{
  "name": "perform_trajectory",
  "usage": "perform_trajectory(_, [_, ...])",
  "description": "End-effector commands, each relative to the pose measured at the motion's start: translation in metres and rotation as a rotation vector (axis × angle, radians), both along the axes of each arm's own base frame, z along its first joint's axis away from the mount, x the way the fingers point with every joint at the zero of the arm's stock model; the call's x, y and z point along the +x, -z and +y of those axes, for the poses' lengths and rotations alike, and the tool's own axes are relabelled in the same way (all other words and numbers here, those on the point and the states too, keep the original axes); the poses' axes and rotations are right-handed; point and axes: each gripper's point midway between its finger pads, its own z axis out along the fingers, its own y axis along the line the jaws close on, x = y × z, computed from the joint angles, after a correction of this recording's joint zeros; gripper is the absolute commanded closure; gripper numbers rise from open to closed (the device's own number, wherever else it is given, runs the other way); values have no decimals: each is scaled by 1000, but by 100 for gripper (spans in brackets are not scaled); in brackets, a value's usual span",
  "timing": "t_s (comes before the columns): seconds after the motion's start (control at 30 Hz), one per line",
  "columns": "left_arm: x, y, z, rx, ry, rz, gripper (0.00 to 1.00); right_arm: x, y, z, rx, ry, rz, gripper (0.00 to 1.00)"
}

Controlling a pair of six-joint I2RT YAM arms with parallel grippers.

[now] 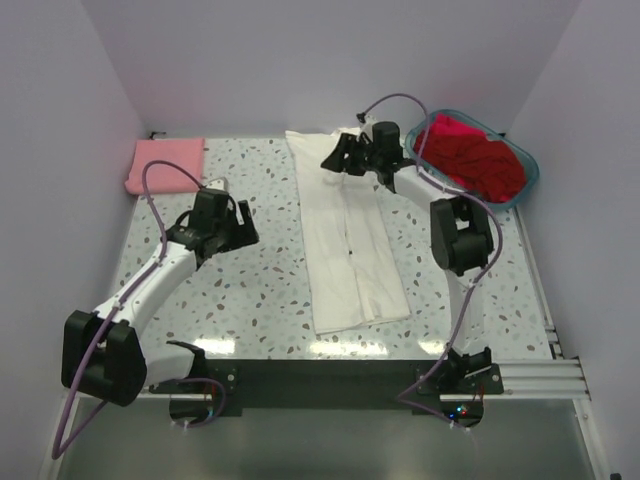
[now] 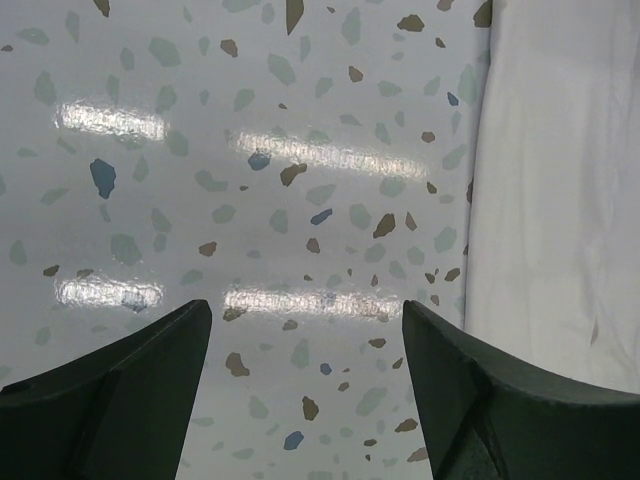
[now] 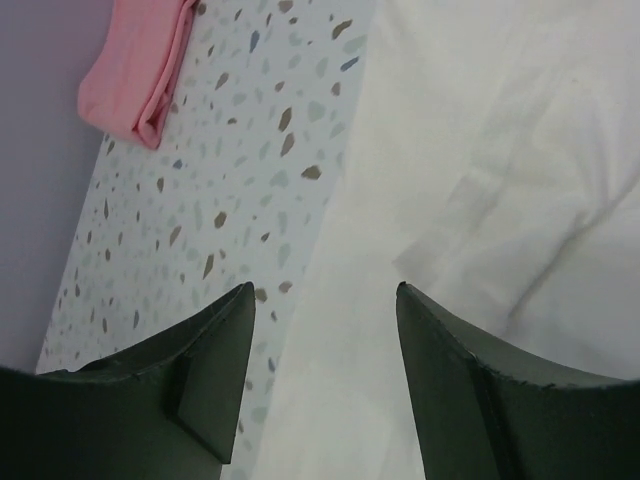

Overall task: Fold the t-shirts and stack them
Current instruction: Fold the tshirt

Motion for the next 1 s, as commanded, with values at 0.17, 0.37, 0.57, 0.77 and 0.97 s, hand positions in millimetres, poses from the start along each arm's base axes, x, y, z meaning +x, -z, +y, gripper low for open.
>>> perform_trajectory(0.17, [-21,13,-12,-43,74,46,17,-178,-4,-5,-508,-246,61,48])
perform_trajectory(0.37, [-44,32,-20,-85,98,110,18,-305,38,-14,-681,-400,223,60])
perform_trajectory(0.57, [-70,62,-30,-152,50,183,19,-377,59,9,-651,-565,262,67])
perform_trajectory(0.77, [-94,84,-34,-151,-11,269,21,-418,90,24,-629,-640,368,69])
perform_trajectory(0.97, [-113,88,-31,-96,-44,311,21,-458,104,52,-594,-728,377,69])
